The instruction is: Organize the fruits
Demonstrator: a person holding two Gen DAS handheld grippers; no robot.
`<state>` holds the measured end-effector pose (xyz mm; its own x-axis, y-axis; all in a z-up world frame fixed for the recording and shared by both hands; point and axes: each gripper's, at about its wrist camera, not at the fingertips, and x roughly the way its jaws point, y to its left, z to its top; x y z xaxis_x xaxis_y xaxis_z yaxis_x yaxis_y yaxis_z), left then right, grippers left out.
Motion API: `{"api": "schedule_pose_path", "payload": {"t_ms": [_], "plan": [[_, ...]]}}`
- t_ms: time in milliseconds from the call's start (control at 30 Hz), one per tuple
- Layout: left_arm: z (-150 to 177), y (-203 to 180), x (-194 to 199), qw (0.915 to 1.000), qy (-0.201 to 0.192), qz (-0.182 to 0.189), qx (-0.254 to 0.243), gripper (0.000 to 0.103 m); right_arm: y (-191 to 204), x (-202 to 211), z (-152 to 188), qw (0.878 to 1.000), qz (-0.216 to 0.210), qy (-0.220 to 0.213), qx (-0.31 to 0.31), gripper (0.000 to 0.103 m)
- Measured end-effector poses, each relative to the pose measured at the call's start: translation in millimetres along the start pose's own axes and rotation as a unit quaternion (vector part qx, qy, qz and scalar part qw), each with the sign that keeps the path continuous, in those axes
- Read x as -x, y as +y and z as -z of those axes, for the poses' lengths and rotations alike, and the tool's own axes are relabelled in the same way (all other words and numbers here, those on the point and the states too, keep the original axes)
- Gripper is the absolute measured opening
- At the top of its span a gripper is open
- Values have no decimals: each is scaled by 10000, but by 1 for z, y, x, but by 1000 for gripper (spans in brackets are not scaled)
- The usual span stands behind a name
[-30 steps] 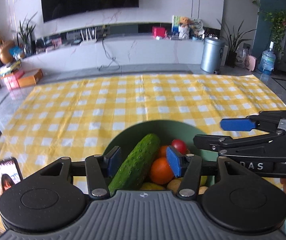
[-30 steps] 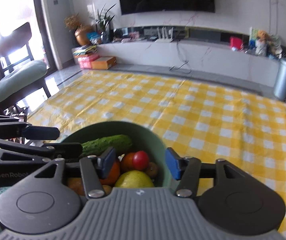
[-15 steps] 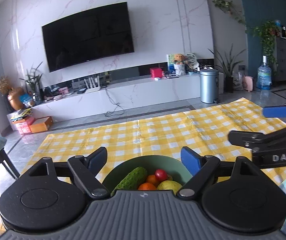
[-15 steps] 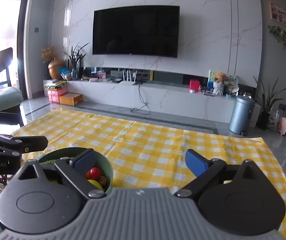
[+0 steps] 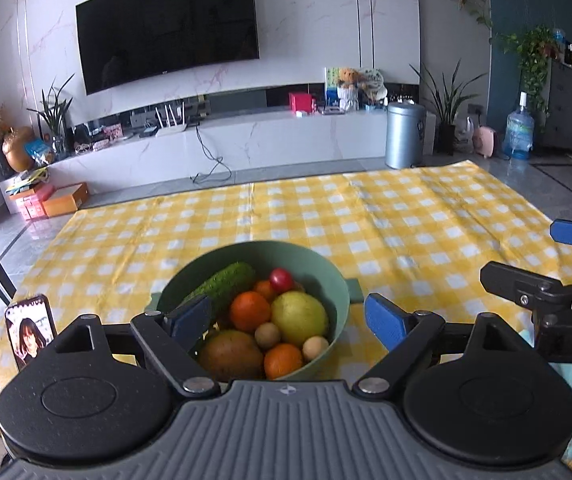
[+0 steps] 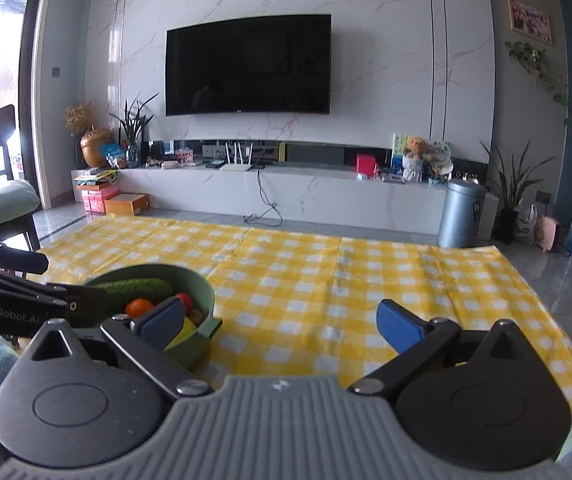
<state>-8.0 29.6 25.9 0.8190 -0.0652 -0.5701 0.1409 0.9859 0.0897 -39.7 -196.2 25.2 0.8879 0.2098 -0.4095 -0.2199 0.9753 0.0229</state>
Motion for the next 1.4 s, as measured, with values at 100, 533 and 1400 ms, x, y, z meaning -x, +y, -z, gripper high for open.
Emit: {"api": "schedule_pose_path", "payload": {"t_ms": [100,533,1400], "plan": [[7,-1,-5,9999,124,-62,-36,101,-1,-9,10,9997,-56,223,-130,99],[23,-1,-30,9986,514,33,147,101,1,-36,28,9977,-111,658,-102,99],[22,-1,-27,9985,524,-22,141,101,-3,-38,31,9972,-97,713,-216,99]]}}
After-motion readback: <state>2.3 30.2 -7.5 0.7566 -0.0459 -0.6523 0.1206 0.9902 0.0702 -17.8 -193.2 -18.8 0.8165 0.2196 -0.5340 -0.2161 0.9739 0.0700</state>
